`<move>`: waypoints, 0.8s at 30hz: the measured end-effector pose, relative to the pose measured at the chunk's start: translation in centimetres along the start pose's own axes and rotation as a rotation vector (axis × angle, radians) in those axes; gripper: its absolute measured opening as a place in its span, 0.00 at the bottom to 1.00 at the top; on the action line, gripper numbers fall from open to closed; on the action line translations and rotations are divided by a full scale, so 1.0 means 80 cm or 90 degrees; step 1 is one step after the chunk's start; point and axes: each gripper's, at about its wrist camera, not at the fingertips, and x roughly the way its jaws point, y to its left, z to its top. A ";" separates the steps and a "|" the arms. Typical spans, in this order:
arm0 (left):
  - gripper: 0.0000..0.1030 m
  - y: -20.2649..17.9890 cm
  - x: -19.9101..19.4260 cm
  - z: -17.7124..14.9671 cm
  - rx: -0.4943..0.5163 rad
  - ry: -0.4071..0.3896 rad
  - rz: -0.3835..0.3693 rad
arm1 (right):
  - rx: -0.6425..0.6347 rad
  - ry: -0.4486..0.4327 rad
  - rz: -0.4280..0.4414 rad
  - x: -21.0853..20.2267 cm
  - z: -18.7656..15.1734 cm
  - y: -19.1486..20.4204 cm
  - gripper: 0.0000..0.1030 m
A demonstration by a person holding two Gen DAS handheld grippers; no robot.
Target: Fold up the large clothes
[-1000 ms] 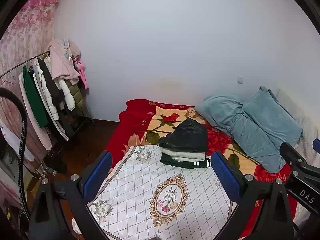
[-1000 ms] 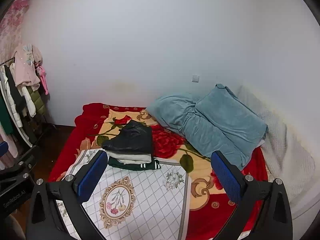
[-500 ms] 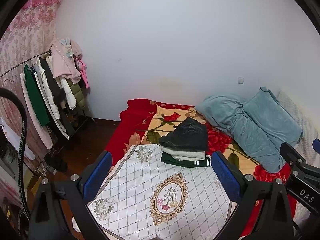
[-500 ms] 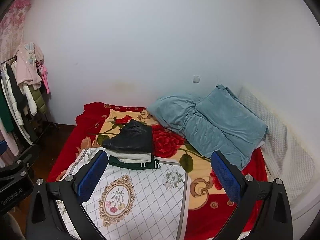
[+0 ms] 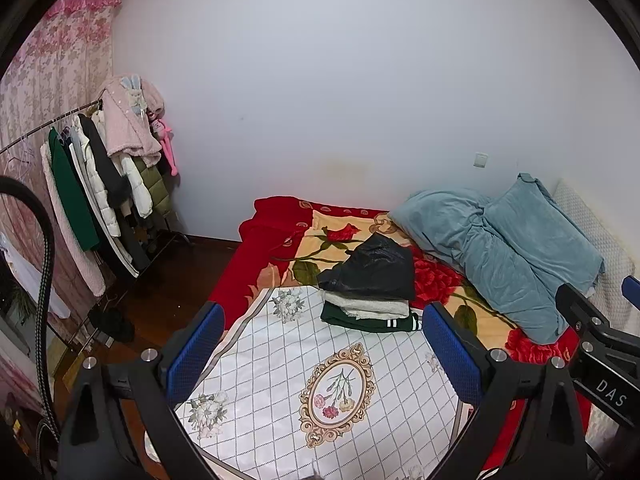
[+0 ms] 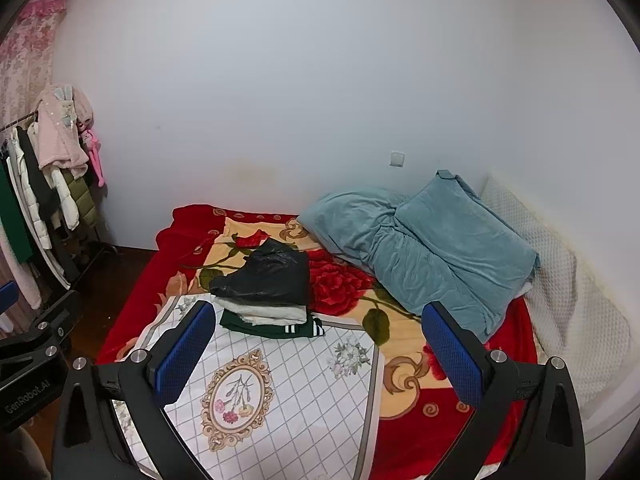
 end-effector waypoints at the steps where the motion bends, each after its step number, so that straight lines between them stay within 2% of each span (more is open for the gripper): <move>1: 0.98 0.000 0.000 0.000 0.001 0.000 -0.001 | -0.001 0.001 0.001 0.000 0.000 0.000 1.00; 24: 0.98 0.000 -0.008 -0.002 -0.013 -0.004 0.013 | -0.015 -0.004 0.008 -0.004 0.007 0.003 1.00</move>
